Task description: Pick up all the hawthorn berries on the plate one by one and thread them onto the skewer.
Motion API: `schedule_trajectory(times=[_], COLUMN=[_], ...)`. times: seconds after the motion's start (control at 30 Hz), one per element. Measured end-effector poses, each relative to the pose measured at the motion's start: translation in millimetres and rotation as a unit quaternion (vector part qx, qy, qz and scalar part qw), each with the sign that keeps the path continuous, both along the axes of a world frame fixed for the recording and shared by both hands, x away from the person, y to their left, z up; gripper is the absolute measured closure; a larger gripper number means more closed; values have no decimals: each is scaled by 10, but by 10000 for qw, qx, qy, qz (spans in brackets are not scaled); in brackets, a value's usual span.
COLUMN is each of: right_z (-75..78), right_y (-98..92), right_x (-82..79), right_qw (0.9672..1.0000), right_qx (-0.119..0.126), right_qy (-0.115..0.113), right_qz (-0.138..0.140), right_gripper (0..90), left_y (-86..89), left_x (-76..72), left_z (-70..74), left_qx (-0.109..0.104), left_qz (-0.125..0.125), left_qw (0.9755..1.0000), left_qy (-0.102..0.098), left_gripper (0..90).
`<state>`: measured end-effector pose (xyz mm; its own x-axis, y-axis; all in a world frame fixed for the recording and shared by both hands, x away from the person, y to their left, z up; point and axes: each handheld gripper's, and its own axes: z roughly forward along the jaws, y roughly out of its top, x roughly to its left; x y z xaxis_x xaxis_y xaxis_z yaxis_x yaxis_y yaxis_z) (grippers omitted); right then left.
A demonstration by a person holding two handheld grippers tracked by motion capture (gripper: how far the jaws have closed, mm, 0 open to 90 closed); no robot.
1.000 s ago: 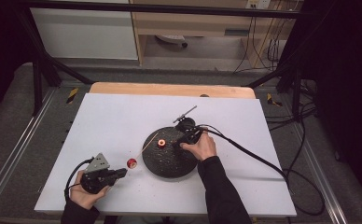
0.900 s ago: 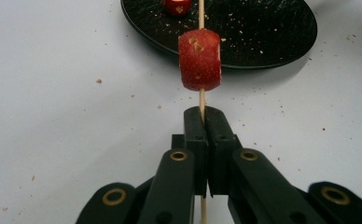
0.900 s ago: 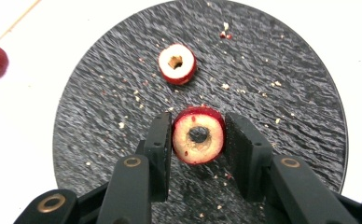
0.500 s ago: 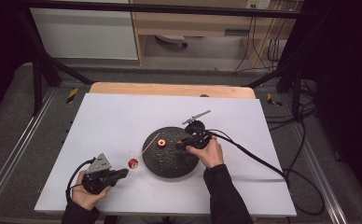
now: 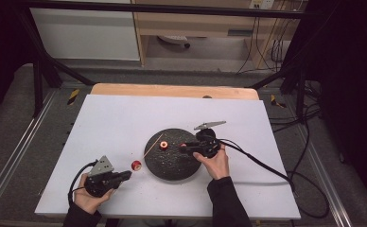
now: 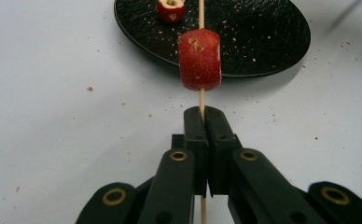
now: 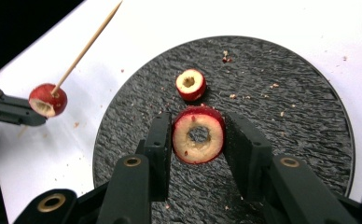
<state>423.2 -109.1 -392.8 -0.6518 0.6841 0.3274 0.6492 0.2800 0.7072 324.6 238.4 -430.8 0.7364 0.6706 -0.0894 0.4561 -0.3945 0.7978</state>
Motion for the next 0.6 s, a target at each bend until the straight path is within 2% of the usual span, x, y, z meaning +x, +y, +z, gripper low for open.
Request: schedule_trajectory(times=[0.2,0.33,0.47,0.6], right_z=[-87,-138,-166,-183], right_y=[-72,-102,-140,-158], right_x=[-63,-109,-155,-186], right_qw=[9989,9971,9932,9895], right_qx=[411,686,1041,1277], right_qy=[-89,-174,-264,-346], right_qz=[-195,-292,-456,-588], right_gripper=[636,636,636,637], left_y=[-29,-53,-79,-104], left_x=[-2,-4,-11,-11], left_z=[-5,-6,-2,-2], left_qx=[-19,-41,-87,-119], left_qz=[15,40,63,86], left_qw=[10000,10000,9999,9999], left_qy=[-5,-3,-42,-41], left_gripper=[885,885,885,885])
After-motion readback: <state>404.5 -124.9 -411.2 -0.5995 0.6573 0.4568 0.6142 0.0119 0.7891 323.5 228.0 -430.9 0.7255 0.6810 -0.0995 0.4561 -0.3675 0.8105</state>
